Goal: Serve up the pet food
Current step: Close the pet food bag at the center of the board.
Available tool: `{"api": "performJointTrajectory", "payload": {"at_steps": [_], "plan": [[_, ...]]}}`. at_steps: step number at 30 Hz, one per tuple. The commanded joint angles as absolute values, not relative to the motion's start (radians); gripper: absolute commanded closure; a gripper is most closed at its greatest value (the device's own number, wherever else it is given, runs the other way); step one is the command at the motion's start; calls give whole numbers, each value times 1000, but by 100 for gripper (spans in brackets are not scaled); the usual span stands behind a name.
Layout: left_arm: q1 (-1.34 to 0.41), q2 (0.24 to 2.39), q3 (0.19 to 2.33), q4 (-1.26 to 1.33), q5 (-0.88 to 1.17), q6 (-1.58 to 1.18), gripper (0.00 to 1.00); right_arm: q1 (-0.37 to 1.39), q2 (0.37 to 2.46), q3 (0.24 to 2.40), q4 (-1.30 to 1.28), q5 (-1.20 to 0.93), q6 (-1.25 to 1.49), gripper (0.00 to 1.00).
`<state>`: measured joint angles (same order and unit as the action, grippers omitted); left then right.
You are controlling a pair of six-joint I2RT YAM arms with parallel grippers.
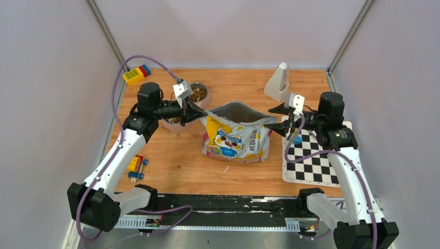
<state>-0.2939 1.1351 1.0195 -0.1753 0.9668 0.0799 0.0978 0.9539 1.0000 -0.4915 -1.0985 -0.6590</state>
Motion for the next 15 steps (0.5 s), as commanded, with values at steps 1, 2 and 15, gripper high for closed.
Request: {"api": "performJointTrajectory", "payload": {"at_steps": [1,2,15], "plan": [[-266,1082,1042,-80,986,113,100,106,917,1069,-567,-1092,-791,34],[-265,1081,1042,-95,985,135,100,114,923,1080,-581,-1080,-797,30],[-265,1068,1034,-112,986,154,100,346,1077,1262,-782,-631,-871,28]]}}
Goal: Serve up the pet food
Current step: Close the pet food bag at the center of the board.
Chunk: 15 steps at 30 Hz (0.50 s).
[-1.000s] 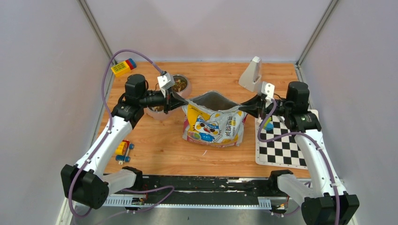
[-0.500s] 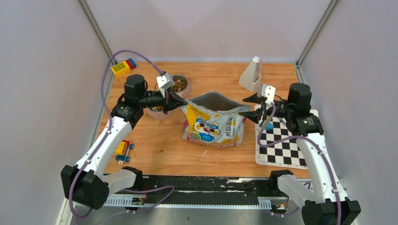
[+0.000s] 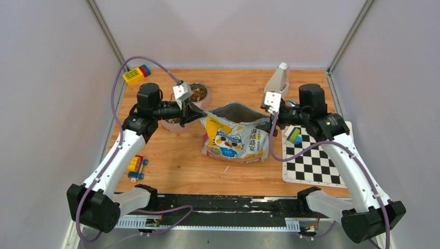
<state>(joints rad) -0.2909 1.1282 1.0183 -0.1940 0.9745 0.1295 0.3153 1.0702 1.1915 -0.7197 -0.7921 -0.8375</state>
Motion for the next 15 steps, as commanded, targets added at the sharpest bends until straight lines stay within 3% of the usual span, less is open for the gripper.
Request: {"api": "performJointTrajectory", "payload": {"at_steps": [1,5,9,15], "plan": [[-264,1069,1033,-111,987,155,100,357,1081,1275,-796,-605,-877,27],[-263,1069,1035,-108,989,152,100,389,1116,1345,-890,-545,-898,29],[-262,1065,1032,-107,988,151,100,426,1137,1374,-949,-480,-916,37],[-258,1063,1031,-106,988,153,100,495,1131,1366,-993,-377,-943,34]]}}
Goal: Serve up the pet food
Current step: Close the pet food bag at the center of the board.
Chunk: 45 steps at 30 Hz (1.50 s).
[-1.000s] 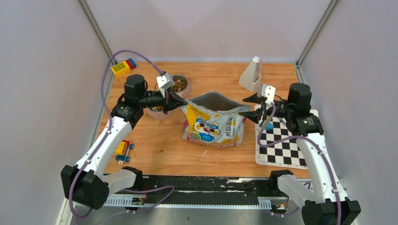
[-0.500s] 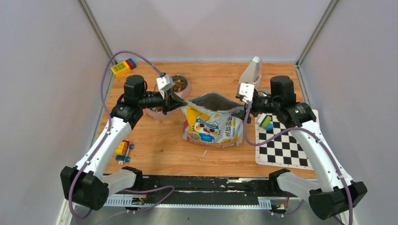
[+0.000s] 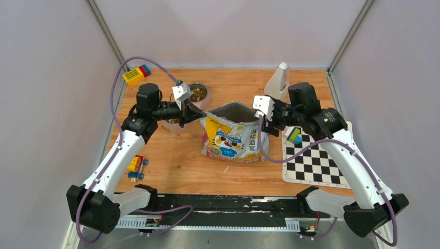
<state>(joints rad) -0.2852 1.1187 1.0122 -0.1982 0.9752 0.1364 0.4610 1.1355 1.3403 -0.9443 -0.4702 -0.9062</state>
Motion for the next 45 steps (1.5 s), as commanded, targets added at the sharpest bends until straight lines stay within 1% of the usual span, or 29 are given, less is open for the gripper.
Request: {"api": "performJointTrajectory", "payload": {"at_steps": [1,3,5,6,10,12,13,16,17,18,19,24,25,27,28,30,31,34,37,43,44,45], "plan": [[-258,1064,1031,-106,988,153,100,504,1132,1367,-1004,-367,-945,34],[-258,1064,1030,-105,987,151,100,518,1137,1373,-1012,-346,-942,35],[-257,1066,1029,-104,988,152,100,525,1142,1378,-1012,-334,-939,40],[-256,1066,1028,-103,988,152,100,529,1143,1380,-1011,-328,-939,44],[-255,1065,1028,-102,985,151,100,543,1147,1390,-1008,-304,-939,68],[-254,1066,1027,-102,985,150,100,547,1146,1394,-1008,-302,-944,78],[-253,1066,1026,-102,984,151,100,550,1145,1397,-1007,-300,-946,82],[-252,1068,1026,-100,985,151,100,556,1139,1403,-1009,-293,-955,88],[-252,1068,1027,-101,986,150,100,556,1137,1407,-1012,-290,-961,92],[-252,1069,1026,-100,985,150,100,555,1137,1411,-1012,-286,-966,98],[-252,1070,1027,-100,986,150,100,555,1137,1417,-1011,-282,-968,100],[-250,1075,1031,-108,989,161,100,556,1118,1423,-1004,-275,-993,100],[-250,1075,1038,-136,991,197,100,555,1111,1425,-997,-275,-997,95],[-251,1079,1063,-225,993,298,100,556,1100,1419,-1008,-277,-1009,53],[-251,1081,1085,-257,990,338,100,557,1101,1419,-1022,-278,-1017,41],[-256,1087,1126,-373,989,486,100,557,1111,1420,-1051,-277,-1020,30],[-262,1097,1142,-465,988,597,100,557,1118,1421,-1063,-278,-1021,27],[-272,1130,1223,-598,980,735,100,557,1143,1430,-1080,-294,-1017,26],[-285,1165,1273,-701,974,812,100,558,1163,1440,-1078,-314,-998,29],[-317,1166,1276,-696,956,813,100,559,1169,1419,-1008,-334,-978,33],[-320,1163,1275,-695,956,814,100,563,1165,1405,-991,-335,-979,37],[-321,1161,1271,-694,956,814,100,568,1163,1393,-977,-328,-982,45]]}}
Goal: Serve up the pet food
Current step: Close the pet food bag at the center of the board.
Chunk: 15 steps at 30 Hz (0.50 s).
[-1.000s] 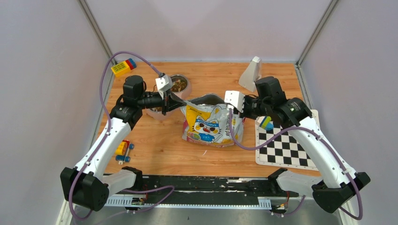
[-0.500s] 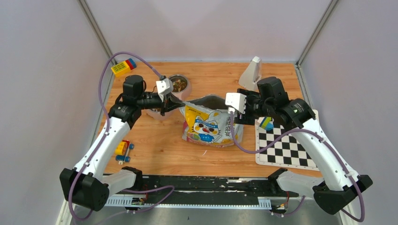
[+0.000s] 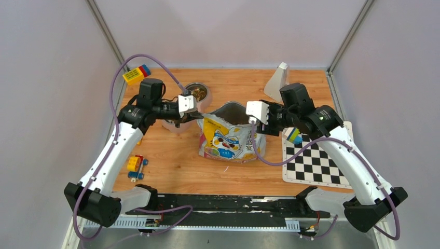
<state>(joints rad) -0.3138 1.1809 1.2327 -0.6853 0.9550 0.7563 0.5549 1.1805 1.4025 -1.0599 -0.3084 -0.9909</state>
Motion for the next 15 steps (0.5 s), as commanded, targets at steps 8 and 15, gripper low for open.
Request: {"api": "performJointTrajectory", "payload": {"at_steps": [8,15], "plan": [[-322,1142,1253,-750,894,944,100,575,1120,1303,-884,-207,-1038,100],[-262,1109,1278,-720,859,955,100,547,1022,1295,-807,-108,-1065,100]]}}
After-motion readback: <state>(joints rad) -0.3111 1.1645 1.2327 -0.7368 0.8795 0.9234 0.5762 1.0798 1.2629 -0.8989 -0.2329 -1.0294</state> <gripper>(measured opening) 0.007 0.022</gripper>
